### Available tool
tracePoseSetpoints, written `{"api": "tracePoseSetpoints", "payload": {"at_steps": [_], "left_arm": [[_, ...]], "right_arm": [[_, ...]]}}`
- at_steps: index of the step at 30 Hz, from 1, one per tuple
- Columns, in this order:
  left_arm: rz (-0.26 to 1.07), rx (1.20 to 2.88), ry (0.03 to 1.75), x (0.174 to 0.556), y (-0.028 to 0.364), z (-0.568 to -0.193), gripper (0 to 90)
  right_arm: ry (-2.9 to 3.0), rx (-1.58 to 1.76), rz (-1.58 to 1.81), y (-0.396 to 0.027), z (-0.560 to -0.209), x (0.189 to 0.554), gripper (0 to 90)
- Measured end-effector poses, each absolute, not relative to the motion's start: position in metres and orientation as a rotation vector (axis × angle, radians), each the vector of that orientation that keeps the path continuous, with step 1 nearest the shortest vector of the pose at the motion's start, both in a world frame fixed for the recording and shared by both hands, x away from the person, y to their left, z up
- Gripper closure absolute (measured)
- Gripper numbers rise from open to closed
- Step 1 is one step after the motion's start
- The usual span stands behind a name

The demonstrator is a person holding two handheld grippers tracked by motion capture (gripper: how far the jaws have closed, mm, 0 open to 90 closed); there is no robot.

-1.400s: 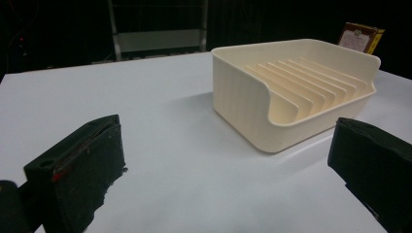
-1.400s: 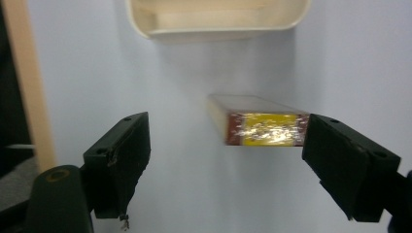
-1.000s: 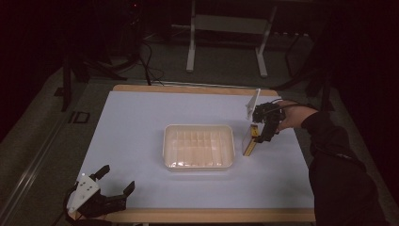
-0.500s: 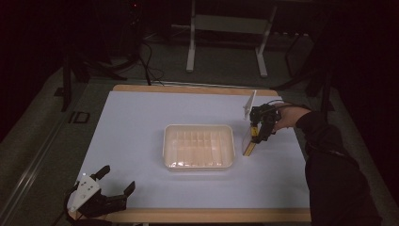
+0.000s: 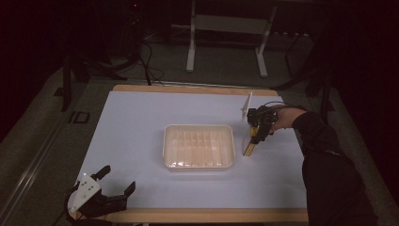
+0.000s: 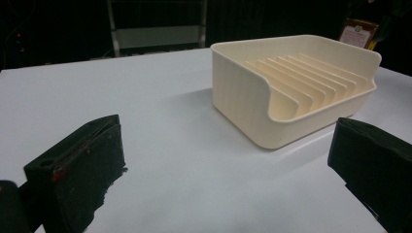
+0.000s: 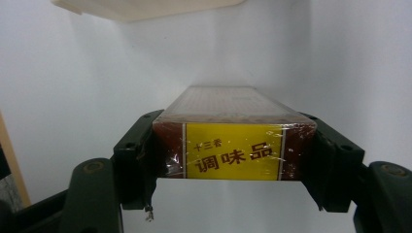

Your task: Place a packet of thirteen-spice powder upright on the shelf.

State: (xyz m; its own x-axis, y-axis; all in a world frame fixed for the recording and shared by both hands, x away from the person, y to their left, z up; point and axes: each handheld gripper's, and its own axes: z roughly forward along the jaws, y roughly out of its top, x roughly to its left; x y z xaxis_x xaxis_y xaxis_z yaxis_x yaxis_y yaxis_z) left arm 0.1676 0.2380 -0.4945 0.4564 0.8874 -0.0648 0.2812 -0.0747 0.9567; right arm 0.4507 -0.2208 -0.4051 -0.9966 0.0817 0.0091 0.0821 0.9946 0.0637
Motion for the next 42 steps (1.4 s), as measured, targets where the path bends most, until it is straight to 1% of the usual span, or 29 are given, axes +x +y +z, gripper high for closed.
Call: {"api": "tracePoseSetpoints", "payload": {"at_steps": [5,13,21,28,42], "left_arm": [[0.692,1.619,1.037,0.168,0.237,-0.495,0.1],[0.691,1.613,1.03,0.167,0.237,-0.494,0.1],[0.688,1.612,1.025,0.166,0.237,-0.494,0.1],[0.688,1.623,0.987,0.165,0.234,-0.493,0.1],[0.657,1.651,0.933,0.166,0.228,-0.493,0.1]], "right_arm": [[-3.134,-0.092,-0.092,-0.22,-0.402,0.448,31.8],[-3.134,-0.025,-0.119,-0.222,-0.389,0.438,31.9],[-3.146,0.013,-0.118,-0.224,-0.369,0.426,31.9],[-3.163,0.066,-0.132,-0.222,-0.349,0.414,32.0],[-3.195,0.085,-0.096,-0.217,-0.324,0.402,32.0]]}}
